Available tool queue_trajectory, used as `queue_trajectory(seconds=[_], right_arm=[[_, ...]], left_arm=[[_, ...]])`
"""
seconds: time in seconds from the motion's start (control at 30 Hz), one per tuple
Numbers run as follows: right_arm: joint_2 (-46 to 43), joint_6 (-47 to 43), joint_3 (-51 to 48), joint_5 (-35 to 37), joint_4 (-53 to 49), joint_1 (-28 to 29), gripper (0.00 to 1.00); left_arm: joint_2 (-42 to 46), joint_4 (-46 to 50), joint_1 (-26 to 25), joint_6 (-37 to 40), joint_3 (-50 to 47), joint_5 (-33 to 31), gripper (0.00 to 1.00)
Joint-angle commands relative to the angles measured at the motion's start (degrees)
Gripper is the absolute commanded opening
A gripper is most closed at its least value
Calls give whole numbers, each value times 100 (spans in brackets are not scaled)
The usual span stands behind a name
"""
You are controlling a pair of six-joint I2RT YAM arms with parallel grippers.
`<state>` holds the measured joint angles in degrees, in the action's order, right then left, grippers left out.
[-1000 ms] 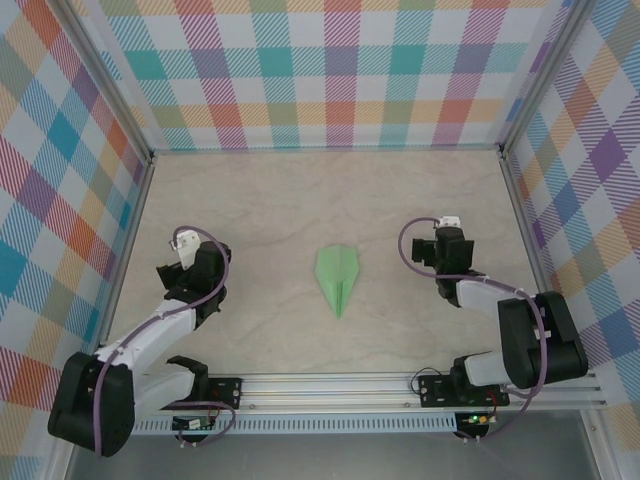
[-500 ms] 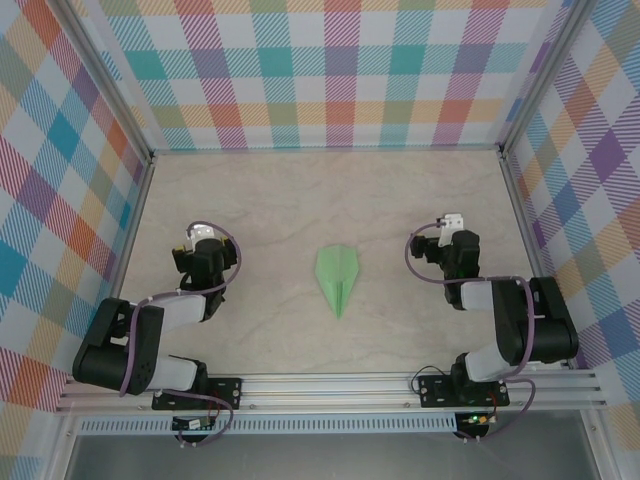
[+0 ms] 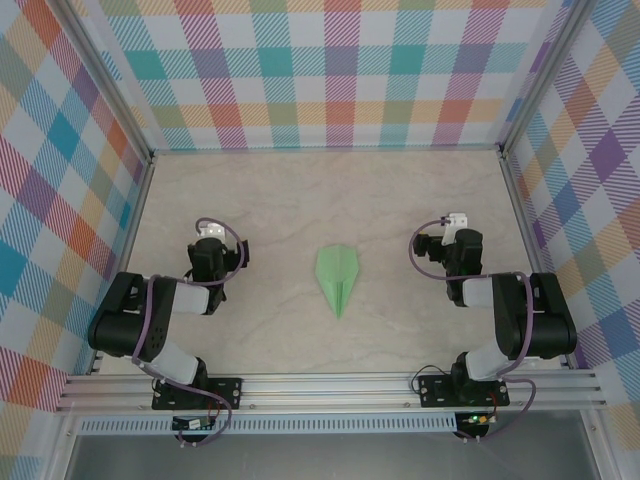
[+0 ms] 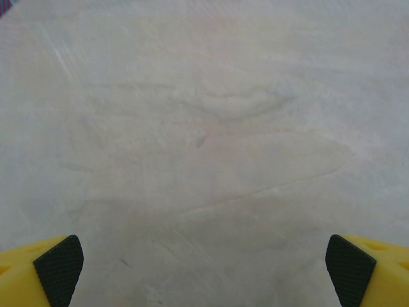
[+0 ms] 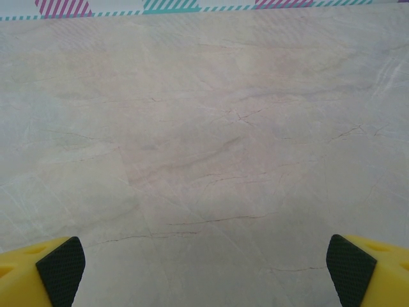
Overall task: Fold a paper plane with a square sheet of paper (pick it up from the middle)
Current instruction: Reset both arms
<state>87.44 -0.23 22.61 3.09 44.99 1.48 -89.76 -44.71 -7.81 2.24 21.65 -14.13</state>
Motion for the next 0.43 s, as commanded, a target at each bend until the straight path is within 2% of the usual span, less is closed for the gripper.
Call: queue_trajectory(seconds=[0.0,0.4], right_arm=[[2,98,110,-124,124,-27,100],[-4,93,118,-175,106,-42,100]], left_arm=[[36,-255,288,-293,164,123,100],[37,-301,269,-248,149,86,100]])
